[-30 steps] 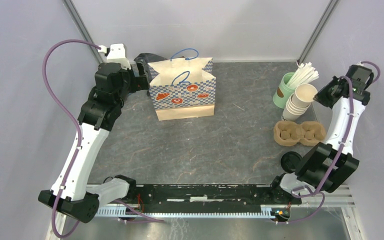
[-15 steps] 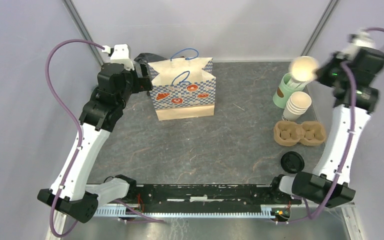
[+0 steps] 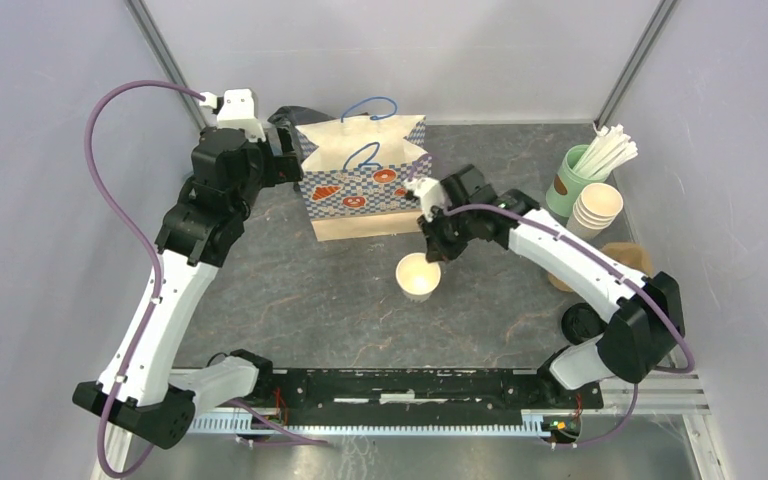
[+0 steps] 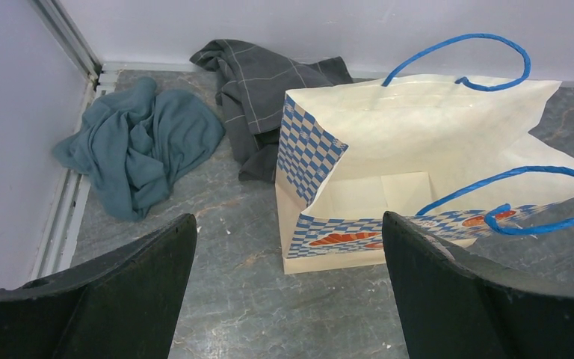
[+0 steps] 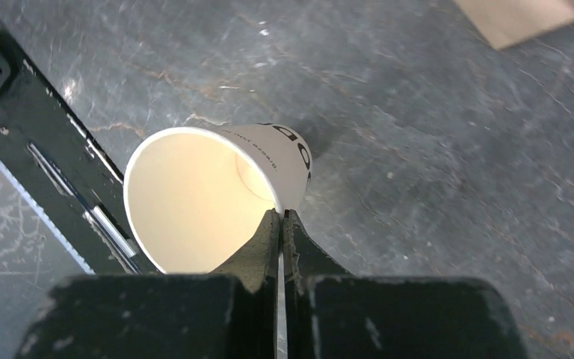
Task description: Pack the takeout coffee
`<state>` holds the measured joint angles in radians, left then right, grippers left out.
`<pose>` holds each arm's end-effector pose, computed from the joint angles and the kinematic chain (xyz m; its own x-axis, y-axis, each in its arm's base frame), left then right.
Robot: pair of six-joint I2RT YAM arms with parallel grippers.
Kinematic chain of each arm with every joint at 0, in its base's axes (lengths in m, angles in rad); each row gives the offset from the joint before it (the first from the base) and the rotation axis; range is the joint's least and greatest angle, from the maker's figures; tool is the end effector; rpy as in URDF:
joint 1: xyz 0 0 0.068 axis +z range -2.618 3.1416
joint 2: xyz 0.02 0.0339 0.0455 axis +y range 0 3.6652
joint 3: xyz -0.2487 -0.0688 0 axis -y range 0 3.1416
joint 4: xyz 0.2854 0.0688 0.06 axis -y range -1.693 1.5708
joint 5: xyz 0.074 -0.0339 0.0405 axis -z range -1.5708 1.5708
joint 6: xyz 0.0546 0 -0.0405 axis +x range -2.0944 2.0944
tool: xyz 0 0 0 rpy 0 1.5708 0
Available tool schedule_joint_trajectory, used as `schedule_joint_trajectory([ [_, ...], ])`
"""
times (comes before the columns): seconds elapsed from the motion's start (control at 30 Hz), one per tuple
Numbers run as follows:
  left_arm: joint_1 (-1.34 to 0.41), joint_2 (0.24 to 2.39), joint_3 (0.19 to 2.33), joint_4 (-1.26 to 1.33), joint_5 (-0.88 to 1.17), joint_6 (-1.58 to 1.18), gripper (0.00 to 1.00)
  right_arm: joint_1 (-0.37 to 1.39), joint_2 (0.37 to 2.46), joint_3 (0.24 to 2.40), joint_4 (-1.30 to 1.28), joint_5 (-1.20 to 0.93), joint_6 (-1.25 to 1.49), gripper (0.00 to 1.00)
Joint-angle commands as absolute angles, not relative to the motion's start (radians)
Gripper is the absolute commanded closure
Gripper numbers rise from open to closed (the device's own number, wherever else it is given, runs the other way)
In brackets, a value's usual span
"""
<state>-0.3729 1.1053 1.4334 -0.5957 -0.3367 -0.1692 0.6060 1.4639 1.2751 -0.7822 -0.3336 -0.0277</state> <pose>0.2676 -0.0853 0.4513 -0.2507 -0.0726 -0.9653 0.0050 0.9971 -0.0763 0.2824 0.2174 0.2625 -0.6591 -0.4886 -0.5717 -0.7086 0.6581 0.2546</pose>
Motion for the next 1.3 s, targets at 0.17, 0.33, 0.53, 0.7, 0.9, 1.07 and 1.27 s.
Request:
schedule_joint_trajectory([
  [0.17, -0.377, 1.086, 1.444, -0.570, -0.365, -0.120, 0.00, 0.744, 1.457, 1.175, -0.656, -0.234, -0.079, 1.00],
  [0.33, -0.377, 1.089, 1.442, -0.568, -0.361, -0.122, 0.00, 0.754, 1.457, 1.140, -0.669, -0.271, -0.101, 1.00],
  [0.53, -0.376, 1.094, 1.436, -0.570, -0.360, -0.124, 0.00, 0.754, 1.447, 1.126, -0.661, -0.311, -0.085, 0.98],
  [0.7, -0.378, 1.094, 1.429, -0.568, -0.361, -0.126, 0.00, 0.711, 1.360, 1.176, -0.686, -0.155, -0.002, 0.47],
  [0.9, -0.376, 1.094, 1.408, -0.558, -0.344, -0.138, 0.00, 0.464, 1.088, 1.139, -0.742, 0.117, 0.198, 0.32],
  [1.07, -0.377, 1.091, 1.393, -0.559, -0.350, -0.134, 0.00, 0.258, 1.029, 1.078, -0.996, 0.334, 0.439, 0.29],
  [1.27, -0.369, 1.095, 1.376, -0.560, -0.351, -0.135, 0.00, -0.047, 1.026, 0.944, -1.073, 0.244, 0.502, 0.34],
])
